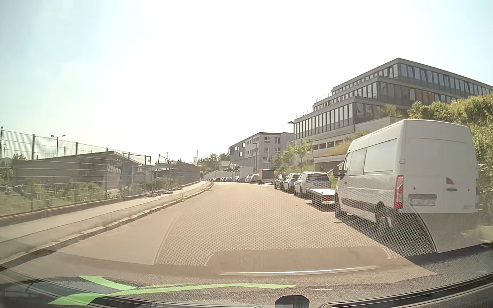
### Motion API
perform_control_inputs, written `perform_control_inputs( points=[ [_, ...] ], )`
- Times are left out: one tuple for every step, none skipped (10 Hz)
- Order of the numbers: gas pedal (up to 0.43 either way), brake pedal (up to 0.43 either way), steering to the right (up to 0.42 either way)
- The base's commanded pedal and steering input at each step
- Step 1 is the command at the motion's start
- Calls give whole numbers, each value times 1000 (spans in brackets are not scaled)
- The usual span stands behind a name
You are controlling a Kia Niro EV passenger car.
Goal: Follow the waypoints while adhering to traffic rules and regulations
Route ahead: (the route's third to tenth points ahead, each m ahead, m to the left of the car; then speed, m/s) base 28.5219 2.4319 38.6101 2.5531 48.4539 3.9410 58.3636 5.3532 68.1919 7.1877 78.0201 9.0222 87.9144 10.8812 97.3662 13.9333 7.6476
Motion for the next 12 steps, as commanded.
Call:
perform_control_inputs(
  points=[
    [138,0,-8],
    [138,0,-8],
    [138,0,-8],
    [138,0,-8],
    [138,0,-8],
    [138,0,-9],
    [138,0,-9],
    [138,0,-9],
    [138,0,-9],
    [138,0,-9],
    [138,0,-9],
    [138,0,-9]
  ],
)
